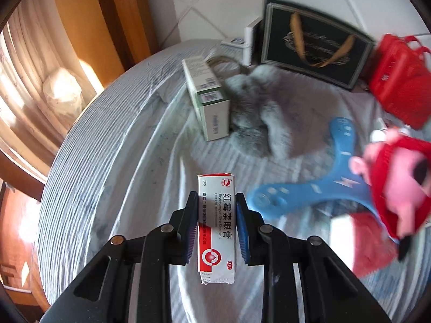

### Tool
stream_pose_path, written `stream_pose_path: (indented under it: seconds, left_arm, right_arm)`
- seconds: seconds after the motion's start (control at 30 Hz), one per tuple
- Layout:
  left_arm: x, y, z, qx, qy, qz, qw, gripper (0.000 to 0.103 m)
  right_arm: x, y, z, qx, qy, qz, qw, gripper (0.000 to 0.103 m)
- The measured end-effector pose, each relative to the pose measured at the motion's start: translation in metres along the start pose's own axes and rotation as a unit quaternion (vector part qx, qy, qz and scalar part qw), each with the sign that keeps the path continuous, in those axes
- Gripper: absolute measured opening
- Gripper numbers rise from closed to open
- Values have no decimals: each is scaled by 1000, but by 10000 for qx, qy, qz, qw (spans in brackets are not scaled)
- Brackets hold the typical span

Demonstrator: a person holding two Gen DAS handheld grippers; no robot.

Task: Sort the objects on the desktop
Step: 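Carry both medicine boxes with both tools over the blue bin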

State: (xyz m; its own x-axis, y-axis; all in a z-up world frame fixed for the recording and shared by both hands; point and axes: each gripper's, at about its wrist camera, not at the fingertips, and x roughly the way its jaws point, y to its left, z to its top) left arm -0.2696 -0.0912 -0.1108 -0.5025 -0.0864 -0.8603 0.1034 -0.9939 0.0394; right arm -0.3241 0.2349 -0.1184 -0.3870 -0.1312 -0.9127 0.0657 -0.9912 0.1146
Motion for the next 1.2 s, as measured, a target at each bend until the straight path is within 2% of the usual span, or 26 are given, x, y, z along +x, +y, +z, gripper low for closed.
stream_pose_path:
  seconds: [0.1,0.13,0.27,0.47,0.63,0.8,1.0,1.2]
  left_arm:
    - [-27,-12,-12,71,-202,-224,9995,26]
    - [-27,-14,-6,108,-261,-276,9992,26]
    - [-73,-40,-23,373,-647,-400,9964,26]
    - [-137,-82,-36,809,-1249,-917,9846,26]
    - [-194,-139,-43,1264,-1766,-1435,9655,26]
    - [-247,-201,-55,1689,-2132,-1982,9417,26]
    - [-303,-280,-73,2077,-2486,-2511,9122,26]
    - [-348,-357,-98,2464,-2657,-2930,8848,26]
  right_arm:
    - [-35,0,-21,-55,-284,37,9996,46]
    - [-49,0,-27,-72,-401,48,9992,46]
    - [-105,0,-60,-105,-946,13,9955,46]
    - [-190,-13,-102,-93,-1804,-30,9835,46]
    - [-260,-35,-129,26,-2536,-77,9673,46]
    - [-317,-69,-155,96,-3098,-290,9503,46]
    - [-355,-120,-176,415,-3424,-592,9368,46]
    - [-386,-185,-196,686,-3572,-965,9265,46]
